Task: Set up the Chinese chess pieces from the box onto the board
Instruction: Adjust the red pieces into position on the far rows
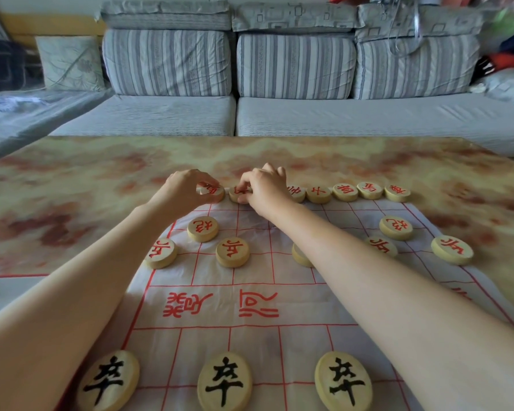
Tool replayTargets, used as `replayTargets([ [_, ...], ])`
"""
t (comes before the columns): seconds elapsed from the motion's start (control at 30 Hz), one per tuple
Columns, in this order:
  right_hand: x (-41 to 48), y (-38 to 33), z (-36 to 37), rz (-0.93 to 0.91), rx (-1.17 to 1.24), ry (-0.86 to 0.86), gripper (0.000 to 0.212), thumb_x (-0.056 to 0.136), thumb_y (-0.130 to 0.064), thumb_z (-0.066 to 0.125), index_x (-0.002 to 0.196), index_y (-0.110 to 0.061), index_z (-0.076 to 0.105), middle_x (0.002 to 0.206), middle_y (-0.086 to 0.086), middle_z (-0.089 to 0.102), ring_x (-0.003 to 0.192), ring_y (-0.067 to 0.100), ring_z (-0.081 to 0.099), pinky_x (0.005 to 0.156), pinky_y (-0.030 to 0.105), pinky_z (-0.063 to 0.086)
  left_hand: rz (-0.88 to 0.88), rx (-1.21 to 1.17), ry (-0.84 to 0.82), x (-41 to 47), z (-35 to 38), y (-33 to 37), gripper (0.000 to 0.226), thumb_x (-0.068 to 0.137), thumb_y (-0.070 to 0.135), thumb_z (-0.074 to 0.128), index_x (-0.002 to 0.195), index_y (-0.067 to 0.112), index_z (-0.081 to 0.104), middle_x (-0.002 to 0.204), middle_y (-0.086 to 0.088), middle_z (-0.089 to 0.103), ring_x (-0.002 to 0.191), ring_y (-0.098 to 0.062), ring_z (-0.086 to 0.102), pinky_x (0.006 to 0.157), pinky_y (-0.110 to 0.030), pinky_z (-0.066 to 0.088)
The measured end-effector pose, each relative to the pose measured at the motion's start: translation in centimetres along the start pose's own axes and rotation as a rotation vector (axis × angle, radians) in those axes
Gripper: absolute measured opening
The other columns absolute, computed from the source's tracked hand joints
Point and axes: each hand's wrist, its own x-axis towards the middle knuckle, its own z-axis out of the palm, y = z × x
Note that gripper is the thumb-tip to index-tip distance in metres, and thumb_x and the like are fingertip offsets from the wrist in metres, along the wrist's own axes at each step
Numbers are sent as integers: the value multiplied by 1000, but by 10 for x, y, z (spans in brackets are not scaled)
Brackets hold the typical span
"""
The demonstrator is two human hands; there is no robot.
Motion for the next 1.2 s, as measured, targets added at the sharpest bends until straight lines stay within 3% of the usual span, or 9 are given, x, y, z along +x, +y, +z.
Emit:
replayTargets([
  [0.47,-1,3,4,-18,-13,28,21,85,-34,62,103,-23,62,112,-1,59,113,22,38,70,33,10,-25,-13,-13,-3,0,3,27,73,35,73,96,21,69,97,-3,67,94,-22,62,88,-37,48],
  [0.6,-5,5,2,-32,5,30,29,86,-40,60,110,-24,62,123,-3,56,115,24,35,69,31,9,-44,81,13,-2,1,6,37,74,40,70,107,24,65,115,-2,62,112,-23,53,100,-36,29],
  [0.73,-13,24,-24,86,214,88,29,83,-41,63,109,-27,65,124,-3,58,121,24,35,86,30,21,16,12,19,2,-2,25,37,76,33,70,112,23,63,122,-3,60,114,-24,55,104,-40,36],
  [0.83,-23,57,-46,186,228,68,27,86,-26,62,113,-27,64,123,-4,61,126,23,39,105,34,28,63,-39,-74,5,2,46,38,78,22,69,115,16,61,118,-4,64,110,-19,59,95,-26,42],
  [0.93,-33,80,-59,174,201,-44,32,86,-22,63,117,-29,62,129,-2,57,131,23,39,111,40,25,100,-8,-149,7,12,67,36,81,14,66,117,14,61,120,-3,63,111,-16,58,90,-15,36],
  [1.0,-37,85,-60,164,119,-118,32,88,-27,59,119,-33,60,134,3,50,132,27,34,108,35,21,108,7,-172,8,19,77,36,81,14,66,116,14,62,119,-5,64,110,-18,59,91,-18,39],
  [1.1,-37,88,-54,133,48,-157,28,86,-30,61,112,-40,63,133,2,51,128,26,33,92,33,21,91,37,-147,9,28,85,32,81,21,66,113,16,63,115,-8,65,107,-25,60,95,-34,46],
  [1.2,-40,86,-54,103,28,-138,28,86,-24,62,112,-33,64,130,3,52,125,22,32,94,30,20,10,54,-106,12,35,88,38,81,32,65,116,19,60,117,-9,64,109,-29,58,96,-40,45],
])
